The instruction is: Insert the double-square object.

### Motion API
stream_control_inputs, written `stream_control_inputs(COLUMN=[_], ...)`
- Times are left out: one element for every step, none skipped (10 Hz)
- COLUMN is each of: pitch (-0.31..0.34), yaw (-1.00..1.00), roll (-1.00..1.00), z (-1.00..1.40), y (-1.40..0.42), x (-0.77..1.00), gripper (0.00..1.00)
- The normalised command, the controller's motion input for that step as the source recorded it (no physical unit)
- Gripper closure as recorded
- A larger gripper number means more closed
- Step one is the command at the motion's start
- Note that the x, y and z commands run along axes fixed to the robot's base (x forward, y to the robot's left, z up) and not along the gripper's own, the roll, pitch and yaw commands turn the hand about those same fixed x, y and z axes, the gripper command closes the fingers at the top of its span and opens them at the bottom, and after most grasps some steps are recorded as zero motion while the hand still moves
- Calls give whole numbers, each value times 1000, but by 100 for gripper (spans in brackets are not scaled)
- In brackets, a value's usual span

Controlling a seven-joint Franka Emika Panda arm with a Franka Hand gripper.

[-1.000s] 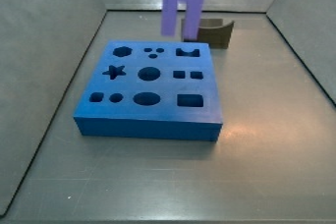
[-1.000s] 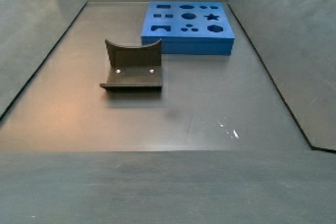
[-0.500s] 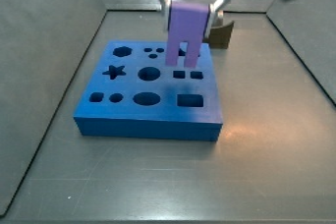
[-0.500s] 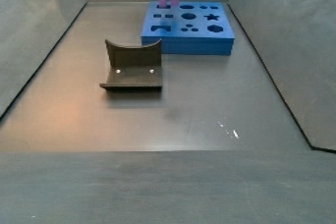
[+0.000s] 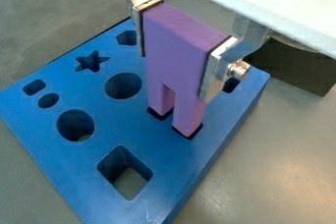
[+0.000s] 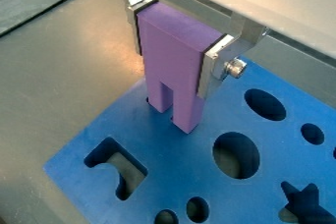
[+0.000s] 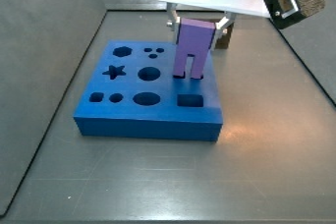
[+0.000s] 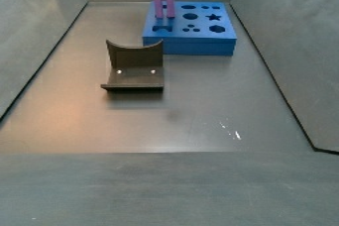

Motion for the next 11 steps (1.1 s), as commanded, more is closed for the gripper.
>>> stream_control_inputs(pitch=[-117,-156,-179,-243,-253,-256,-174,-187,-267,-53,0], yaw=[0,134,140,54,86,71,0,57,177,0,20], roll=[-57,-26,-44,-40,-34,0,30,121,137,-43,0], z=[-546,-594,-640,-669,-711,-740,-680,-703,-560,-89,0], y=[0,-71,-6,0,0,0,-26,-26,0,23,0], x=[0,0,0,0,0,0,0,0,0,0,14], gripper=[100,100,100,100,100,100,100,100,100,100,100])
